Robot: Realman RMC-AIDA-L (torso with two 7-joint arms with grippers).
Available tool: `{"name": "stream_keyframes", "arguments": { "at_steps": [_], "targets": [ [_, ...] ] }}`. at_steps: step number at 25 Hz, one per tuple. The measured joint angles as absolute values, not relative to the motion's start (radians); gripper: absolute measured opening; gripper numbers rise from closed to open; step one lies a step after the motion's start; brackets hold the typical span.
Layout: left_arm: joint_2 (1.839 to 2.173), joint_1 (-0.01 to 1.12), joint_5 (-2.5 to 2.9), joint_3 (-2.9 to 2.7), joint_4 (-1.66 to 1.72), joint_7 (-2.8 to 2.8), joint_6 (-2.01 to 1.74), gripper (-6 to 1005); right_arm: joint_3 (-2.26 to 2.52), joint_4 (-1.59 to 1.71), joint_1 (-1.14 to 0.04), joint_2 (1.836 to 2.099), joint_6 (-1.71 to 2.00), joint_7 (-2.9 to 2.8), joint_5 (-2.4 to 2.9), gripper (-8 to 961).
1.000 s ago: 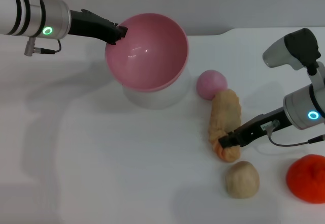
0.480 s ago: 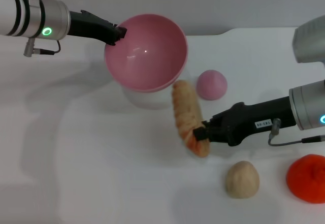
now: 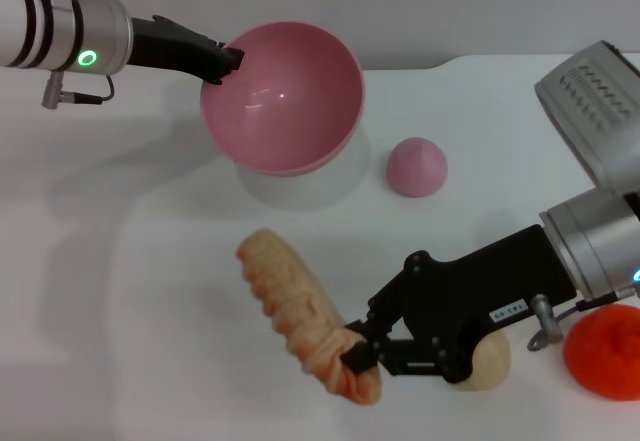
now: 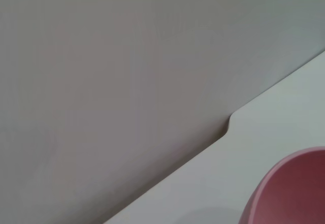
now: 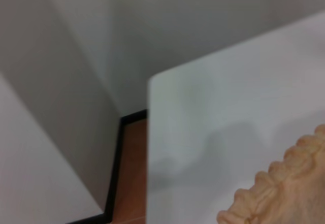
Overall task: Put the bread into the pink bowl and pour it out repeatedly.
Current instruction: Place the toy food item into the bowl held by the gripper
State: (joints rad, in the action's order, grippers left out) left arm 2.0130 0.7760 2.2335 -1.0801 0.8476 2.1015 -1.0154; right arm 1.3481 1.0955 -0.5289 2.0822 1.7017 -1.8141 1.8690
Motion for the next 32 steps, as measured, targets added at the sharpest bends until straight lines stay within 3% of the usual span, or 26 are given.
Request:
{"name": "stream_keyframes", "arguments": {
  "at_steps": [19,32],
  "targets": [
    [2.012,0.77,2.235,-1.079,0.83,2.102,-0.994,43,1.179,1.208,-0.433,2.088,1.677,-1.315,1.59,113],
    [2.049,0.781,2.235,-1.098,0.832,2.104,-1.019,43,1.241,1.035,-0.358,2.085,1.33,-0.947,1.267,109]
  ]
}}
